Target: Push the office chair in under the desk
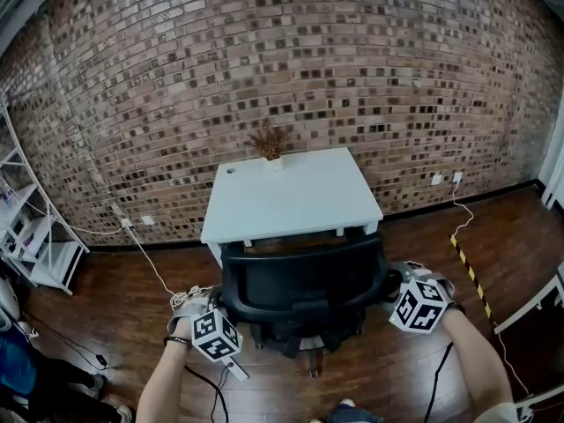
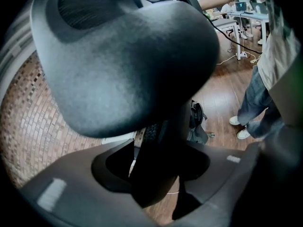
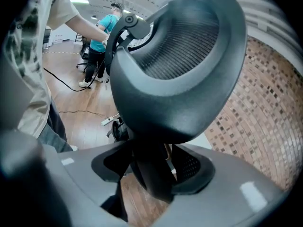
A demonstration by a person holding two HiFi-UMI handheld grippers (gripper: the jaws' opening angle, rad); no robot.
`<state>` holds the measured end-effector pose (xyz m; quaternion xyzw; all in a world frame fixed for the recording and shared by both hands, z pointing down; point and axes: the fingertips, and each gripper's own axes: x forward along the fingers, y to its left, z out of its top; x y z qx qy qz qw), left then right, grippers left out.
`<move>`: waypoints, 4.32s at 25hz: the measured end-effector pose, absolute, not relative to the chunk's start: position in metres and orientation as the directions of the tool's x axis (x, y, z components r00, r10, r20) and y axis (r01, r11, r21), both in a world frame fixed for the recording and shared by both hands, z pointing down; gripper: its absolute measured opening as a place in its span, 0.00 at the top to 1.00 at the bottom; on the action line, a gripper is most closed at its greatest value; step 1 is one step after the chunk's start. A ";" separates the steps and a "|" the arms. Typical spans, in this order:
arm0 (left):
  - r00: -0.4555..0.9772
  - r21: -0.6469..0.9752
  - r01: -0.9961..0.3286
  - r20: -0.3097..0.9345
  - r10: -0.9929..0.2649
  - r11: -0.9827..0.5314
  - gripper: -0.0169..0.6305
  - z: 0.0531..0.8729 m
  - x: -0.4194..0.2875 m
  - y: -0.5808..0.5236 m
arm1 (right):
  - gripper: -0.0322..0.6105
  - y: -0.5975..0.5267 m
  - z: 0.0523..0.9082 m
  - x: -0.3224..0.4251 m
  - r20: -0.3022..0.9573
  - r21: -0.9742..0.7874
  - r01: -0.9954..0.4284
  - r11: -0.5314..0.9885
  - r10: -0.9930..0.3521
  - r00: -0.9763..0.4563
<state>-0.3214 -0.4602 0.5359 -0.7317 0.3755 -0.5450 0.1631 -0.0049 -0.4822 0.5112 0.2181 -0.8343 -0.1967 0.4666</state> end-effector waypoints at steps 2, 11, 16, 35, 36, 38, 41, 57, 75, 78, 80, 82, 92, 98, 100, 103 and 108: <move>0.125 -0.652 -0.368 0.672 -0.730 -0.663 0.59 0.535 -0.323 -0.473 | 0.54 -0.495 0.512 -0.007 0.688 0.541 -0.182 0.821 -0.557 -0.466; 0.131 -0.651 -0.361 0.674 -0.727 -0.668 0.59 0.537 -0.328 -0.535 | 0.54 -0.556 0.513 -0.011 0.674 0.560 -0.180 0.809 -0.571 -0.468; 0.124 -0.640 -0.359 0.689 -0.714 -0.679 0.59 0.538 -0.336 -0.571 | 0.54 -0.591 0.512 -0.018 0.668 0.567 -0.177 0.804 -0.575 -0.472; 0.096 -0.635 -0.383 0.695 -0.713 -0.671 0.58 0.540 -0.351 -0.680 | 0.53 -0.706 0.513 -0.034 0.626 0.614 -0.171 0.771 -0.607 -0.490; 0.096 -0.637 -0.385 0.692 -0.716 -0.668 0.58 0.539 -0.351 -0.684 | 0.54 -0.711 0.512 -0.034 0.626 0.615 -0.168 0.771 -0.606 -0.491; 0.093 -0.639 -0.391 0.688 -0.720 -0.662 0.58 0.539 -0.353 -0.692 | 0.54 -0.720 0.512 -0.036 0.627 0.615 -0.164 0.771 -0.605 -0.490; 0.089 -0.632 -0.397 0.695 -0.714 -0.665 0.57 0.538 -0.356 -0.700 | 0.54 -0.727 0.512 -0.039 0.630 0.611 -0.161 0.775 -0.599 -0.493; 0.038 -0.646 -0.488 0.657 -0.753 -0.588 0.48 0.536 -0.355 -0.706 | 0.53 -0.729 0.513 -0.036 0.588 0.673 -0.165 0.721 -0.657 -0.473; 0.027 -0.661 -0.677 0.418 -0.908 -0.324 0.48 0.487 -0.341 -0.622 | 0.50 -0.667 0.466 -0.019 0.362 0.784 -0.383 0.488 -0.861 -0.357; 0.053 -0.627 -0.712 0.403 -0.914 -0.318 0.48 0.481 -0.335 -0.599 | 0.51 -0.645 0.460 -0.024 0.343 0.781 -0.415 0.467 -0.876 -0.341; 0.067 -0.594 -0.742 0.394 -0.917 -0.310 0.49 0.478 -0.328 -0.584 | 0.51 -0.629 0.458 -0.025 0.335 0.771 -0.439 0.461 -0.880 -0.336; 0.083 -0.560 -0.771 0.385 -0.919 -0.304 0.49 0.473 -0.319 -0.568 | 0.55 -0.611 0.454 -0.026 0.323 0.756 -0.470 0.455 -0.885 -0.336; 0.260 -0.363 -0.860 0.294 -0.920 -0.360 0.59 0.448 -0.250 -0.476 | 0.74 -0.503 0.429 -0.052 0.254 0.654 -0.604 0.455 -0.884 -0.392; 0.329 -0.237 -0.898 0.201 -0.923 -0.372 0.89 0.436 -0.226 -0.418 | 0.90 -0.435 0.424 -0.071 0.197 0.494 -0.719 0.489 -0.868 -0.456; 0.388 -0.160 -0.896 0.172 -0.905 -0.415 0.90 0.434 -0.210 -0.398 | 0.94 -0.409 0.417 -0.077 0.164 0.405 -0.756 0.514 -0.855 -0.492; 0.443 -0.070 -0.888 0.130 -0.887 -0.454 0.95 0.432 -0.188 -0.372 | 0.95 -0.371 0.405 -0.087 0.109 0.262 -0.783 0.565 -0.823 -0.558; 0.499 0.033 -0.866 0.035 -0.866 -0.498 0.95 0.426 -0.162 -0.338 | 0.95 -0.339 0.415 -0.094 0.090 0.147 -0.789 0.597 -0.802 -0.590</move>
